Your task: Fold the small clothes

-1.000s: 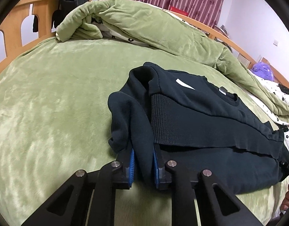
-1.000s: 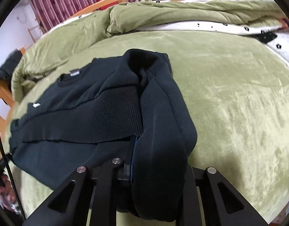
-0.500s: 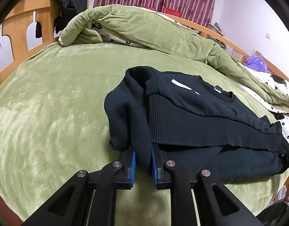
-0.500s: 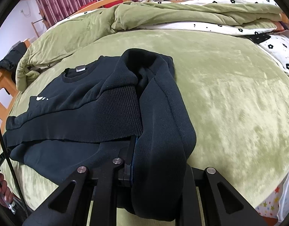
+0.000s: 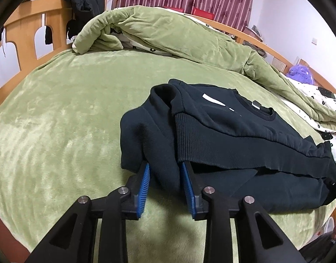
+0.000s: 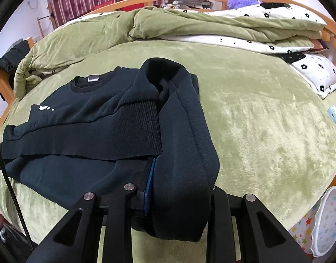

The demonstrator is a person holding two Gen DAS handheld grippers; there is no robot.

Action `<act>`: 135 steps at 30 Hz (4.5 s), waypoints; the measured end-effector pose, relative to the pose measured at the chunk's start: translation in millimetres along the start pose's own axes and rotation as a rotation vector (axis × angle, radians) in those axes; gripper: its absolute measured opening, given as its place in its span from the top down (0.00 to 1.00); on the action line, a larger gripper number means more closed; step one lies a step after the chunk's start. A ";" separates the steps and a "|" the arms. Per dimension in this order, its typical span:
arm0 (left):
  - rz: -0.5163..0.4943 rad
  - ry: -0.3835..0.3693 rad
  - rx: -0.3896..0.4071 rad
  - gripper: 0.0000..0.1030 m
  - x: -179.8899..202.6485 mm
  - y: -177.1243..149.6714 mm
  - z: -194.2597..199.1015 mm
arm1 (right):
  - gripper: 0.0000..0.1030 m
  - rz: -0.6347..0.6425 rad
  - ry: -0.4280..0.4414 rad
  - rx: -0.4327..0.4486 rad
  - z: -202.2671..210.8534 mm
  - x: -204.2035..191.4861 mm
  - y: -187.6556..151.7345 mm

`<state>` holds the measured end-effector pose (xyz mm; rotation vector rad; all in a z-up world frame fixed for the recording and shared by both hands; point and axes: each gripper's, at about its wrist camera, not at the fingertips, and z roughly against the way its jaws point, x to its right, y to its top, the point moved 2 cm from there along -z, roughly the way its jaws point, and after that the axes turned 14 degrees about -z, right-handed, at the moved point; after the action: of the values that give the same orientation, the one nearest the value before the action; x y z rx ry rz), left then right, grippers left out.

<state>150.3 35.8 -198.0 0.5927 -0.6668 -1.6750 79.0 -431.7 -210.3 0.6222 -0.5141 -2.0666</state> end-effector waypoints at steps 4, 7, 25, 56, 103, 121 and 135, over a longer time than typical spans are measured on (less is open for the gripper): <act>-0.023 0.019 0.021 0.65 1.7 1.4 11.9 | 0.76 -0.014 0.011 0.010 10.2 0.7 -0.1; -0.027 0.023 0.031 0.64 1.5 1.3 19.9 | 0.76 -0.014 0.010 0.015 17.0 0.4 -1.3; -0.056 0.062 0.025 0.46 12.2 11.5 38.6 | 0.43 0.028 -0.063 0.157 83.7 14.7 -11.2; -0.135 -0.045 -0.061 0.51 20.2 13.6 -4.0 | 0.53 0.035 0.030 0.035 19.7 -36.6 -17.3; 0.084 -0.225 0.023 0.63 21.5 178.8 -134.8 | 0.73 -0.266 0.250 0.069 -72.5 -45.4 145.4; 0.003 -0.154 -0.022 0.51 25.8 152.9 -136.3 | 0.68 -0.008 0.256 0.132 -56.3 -73.5 115.1; 0.022 -0.015 -0.098 0.51 8.0 134.1 -181.0 | 1.00 -0.044 -0.001 -0.056 -154.9 -52.4 121.4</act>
<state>367.6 -13.9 -231.8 0.5010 -0.5963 -1.6827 275.1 -469.1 -250.9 0.6051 -0.4454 -2.1157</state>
